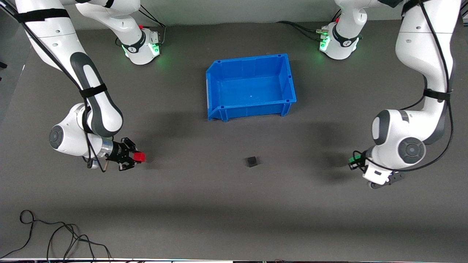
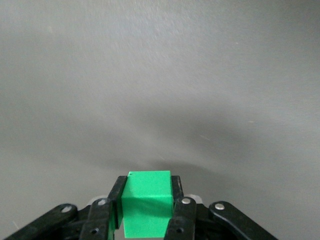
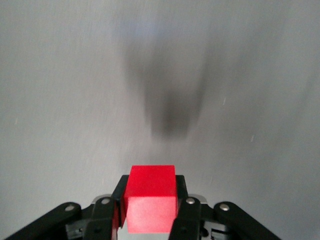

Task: Attach green and red cubes to black cube
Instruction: 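Carry the red cube and green cube toward the black cube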

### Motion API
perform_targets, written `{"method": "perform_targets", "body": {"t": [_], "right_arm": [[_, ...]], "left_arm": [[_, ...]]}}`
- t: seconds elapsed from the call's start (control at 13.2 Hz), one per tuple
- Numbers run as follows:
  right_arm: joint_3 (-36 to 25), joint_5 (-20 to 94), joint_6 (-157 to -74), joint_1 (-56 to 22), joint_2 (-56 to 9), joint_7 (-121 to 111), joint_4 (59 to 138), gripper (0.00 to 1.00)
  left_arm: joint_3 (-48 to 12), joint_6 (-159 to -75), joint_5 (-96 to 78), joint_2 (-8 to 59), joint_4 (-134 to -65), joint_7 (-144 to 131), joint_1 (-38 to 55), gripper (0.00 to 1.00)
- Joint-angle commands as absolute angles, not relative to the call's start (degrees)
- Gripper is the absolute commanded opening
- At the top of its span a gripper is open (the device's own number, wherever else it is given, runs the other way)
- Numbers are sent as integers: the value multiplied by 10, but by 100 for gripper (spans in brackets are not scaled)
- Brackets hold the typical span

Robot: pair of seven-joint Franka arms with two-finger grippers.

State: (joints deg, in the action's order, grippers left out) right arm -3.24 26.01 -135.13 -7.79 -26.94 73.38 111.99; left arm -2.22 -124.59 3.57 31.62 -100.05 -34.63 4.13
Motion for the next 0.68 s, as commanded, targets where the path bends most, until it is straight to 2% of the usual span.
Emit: {"method": "perform_targets", "body": {"t": [0.0, 0.3, 0.6], "right_arm": [[-38, 272, -1343, -149, -265, 830, 1090, 26], [-38, 268, -1346, -238, -314, 896, 1010, 24], [-39, 256, -1346, -302, -382, 901, 920, 25]], "left_arm": [[-15, -1231, 35, 309, -1006, -474, 73, 0], [-20, -1267, -31, 305, -1016, -695, 104, 0], [-22, -1367, -33, 314, -1042, -965, 159, 0]]}}
